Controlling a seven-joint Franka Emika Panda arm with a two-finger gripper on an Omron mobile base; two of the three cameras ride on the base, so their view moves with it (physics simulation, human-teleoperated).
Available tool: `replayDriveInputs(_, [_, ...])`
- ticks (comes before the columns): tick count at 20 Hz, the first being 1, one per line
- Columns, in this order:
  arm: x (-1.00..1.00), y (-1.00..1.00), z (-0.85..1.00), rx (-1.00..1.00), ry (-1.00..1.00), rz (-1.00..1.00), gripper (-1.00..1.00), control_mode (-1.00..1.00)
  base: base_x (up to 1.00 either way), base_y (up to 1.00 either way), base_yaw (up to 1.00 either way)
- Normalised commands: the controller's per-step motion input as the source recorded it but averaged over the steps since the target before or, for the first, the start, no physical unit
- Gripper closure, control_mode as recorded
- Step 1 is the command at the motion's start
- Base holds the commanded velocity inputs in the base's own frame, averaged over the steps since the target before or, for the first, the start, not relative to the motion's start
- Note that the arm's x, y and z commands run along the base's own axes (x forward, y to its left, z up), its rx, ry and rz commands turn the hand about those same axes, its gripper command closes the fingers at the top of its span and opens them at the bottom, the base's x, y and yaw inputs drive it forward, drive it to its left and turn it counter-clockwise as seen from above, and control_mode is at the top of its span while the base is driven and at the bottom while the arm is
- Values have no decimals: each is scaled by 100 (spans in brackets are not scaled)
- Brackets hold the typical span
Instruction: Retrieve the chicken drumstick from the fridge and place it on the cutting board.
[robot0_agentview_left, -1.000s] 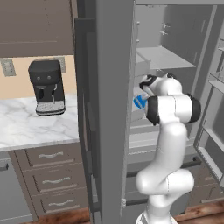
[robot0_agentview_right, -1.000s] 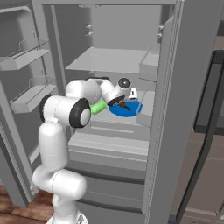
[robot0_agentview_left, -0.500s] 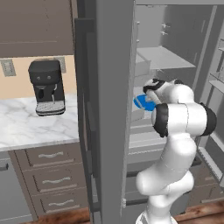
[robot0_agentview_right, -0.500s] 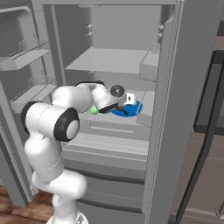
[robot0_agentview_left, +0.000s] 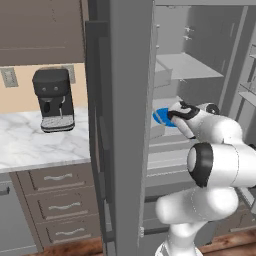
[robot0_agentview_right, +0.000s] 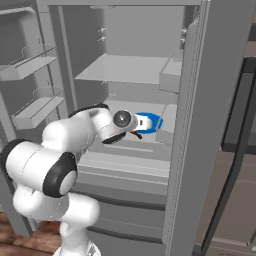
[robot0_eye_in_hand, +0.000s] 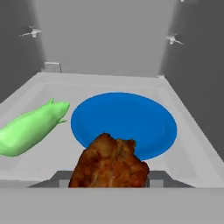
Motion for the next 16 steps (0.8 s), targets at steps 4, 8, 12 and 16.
replayDriveInputs(4, [-46,4,90,0,4,-1,100,-100,0,0,0])
replayDriveInputs(8, [-29,20,70,-3,15,-3,100,-100,0,0,0])
replayDriveInputs(12, [-6,4,35,-1,32,-1,100,-100,0,0,0])
replayDriveInputs(16, [-11,0,28,0,45,0,100,-100,0,0,0])
